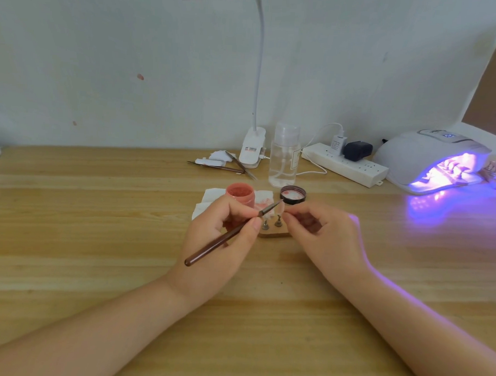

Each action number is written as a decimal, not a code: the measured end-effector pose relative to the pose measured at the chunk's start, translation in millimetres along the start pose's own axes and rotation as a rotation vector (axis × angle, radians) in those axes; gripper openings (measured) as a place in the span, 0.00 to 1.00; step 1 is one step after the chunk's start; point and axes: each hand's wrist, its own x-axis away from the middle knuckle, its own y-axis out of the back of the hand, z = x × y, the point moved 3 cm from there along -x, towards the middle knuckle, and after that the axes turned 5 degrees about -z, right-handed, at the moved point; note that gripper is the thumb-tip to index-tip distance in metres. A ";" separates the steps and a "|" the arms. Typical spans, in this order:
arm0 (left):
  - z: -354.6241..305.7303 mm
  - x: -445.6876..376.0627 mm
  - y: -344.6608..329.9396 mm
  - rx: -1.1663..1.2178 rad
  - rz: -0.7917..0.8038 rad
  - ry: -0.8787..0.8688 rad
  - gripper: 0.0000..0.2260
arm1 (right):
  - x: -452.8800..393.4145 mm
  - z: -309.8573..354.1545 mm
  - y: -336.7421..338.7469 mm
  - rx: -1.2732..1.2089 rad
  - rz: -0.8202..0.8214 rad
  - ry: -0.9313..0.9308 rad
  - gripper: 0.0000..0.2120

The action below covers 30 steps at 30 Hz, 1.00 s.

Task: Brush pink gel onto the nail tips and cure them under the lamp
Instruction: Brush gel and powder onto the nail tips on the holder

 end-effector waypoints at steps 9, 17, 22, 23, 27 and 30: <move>-11.8 -11.1 6.9 0.064 -0.054 0.104 0.07 | -0.3 -3.7 -1.6 -0.040 0.030 -0.064 0.05; -0.3 -85.1 38.9 -0.288 -0.112 0.427 0.08 | -0.8 -4.2 -2.0 -0.029 0.023 -0.049 0.05; 12.9 -117.4 38.3 -0.487 0.074 0.550 0.04 | -1.6 -5.6 -3.4 -0.018 0.018 -0.045 0.05; 14.9 -120.4 35.9 -0.515 0.113 0.557 0.04 | -1.6 -6.3 -3.8 -0.020 0.019 -0.050 0.05; 21.0 -124.6 24.8 -0.565 0.220 0.570 0.03 | -1.4 -7.5 -4.8 -0.025 0.027 -0.058 0.04; 24.9 -123.6 18.5 -0.578 0.267 0.585 0.01 | -1.8 -7.4 -5.0 -0.024 0.036 -0.048 0.04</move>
